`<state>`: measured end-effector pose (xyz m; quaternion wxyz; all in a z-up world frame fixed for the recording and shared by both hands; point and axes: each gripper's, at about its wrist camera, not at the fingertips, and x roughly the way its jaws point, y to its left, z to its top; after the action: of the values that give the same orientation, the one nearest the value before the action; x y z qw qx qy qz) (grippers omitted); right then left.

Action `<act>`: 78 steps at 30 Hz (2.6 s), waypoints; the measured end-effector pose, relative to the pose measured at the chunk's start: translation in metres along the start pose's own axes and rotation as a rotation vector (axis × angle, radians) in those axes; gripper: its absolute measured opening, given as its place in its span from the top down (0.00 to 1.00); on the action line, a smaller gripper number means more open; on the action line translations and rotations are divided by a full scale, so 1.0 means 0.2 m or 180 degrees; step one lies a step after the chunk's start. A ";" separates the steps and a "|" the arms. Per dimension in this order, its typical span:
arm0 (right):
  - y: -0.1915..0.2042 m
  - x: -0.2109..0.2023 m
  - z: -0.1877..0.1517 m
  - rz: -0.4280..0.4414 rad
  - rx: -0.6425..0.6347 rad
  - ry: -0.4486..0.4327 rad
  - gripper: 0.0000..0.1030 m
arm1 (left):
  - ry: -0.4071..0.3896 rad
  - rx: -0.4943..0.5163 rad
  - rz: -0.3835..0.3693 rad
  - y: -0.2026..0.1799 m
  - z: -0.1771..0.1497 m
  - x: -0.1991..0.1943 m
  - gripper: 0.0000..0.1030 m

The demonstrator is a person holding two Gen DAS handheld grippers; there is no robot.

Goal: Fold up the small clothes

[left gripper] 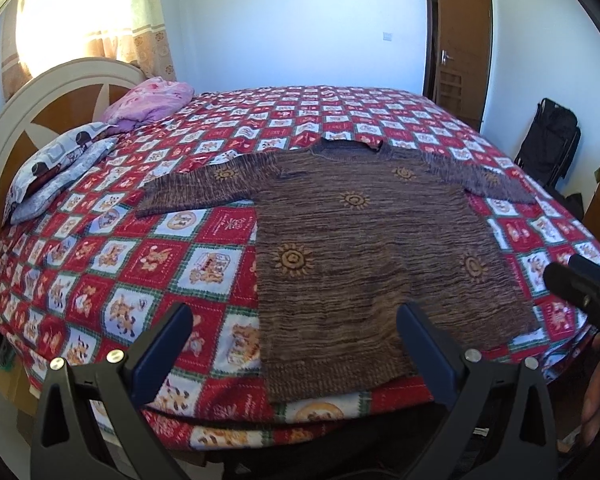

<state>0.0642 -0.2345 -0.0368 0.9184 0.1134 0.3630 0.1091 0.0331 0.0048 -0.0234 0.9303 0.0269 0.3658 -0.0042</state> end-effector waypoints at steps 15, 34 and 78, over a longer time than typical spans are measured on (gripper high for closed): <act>-0.60 0.40 0.19 -0.0399 0.0517 0.0100 0.06 | 0.0310 0.0162 0.0199 0.03 0.25 0.45 0.00; -1.48 0.63 0.59 -0.1129 0.1074 0.0068 0.46 | 0.0256 0.0522 0.0456 -0.20 0.59 1.05 0.00; -1.98 1.05 0.93 -0.1174 0.0962 0.0342 0.91 | 0.0489 0.0069 0.0390 -0.24 0.77 1.60 0.00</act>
<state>0.3893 -0.5757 -0.1523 0.8747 0.1754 0.4381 -0.1101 0.3707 -0.0477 -0.1304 0.8977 0.0594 0.4337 0.0508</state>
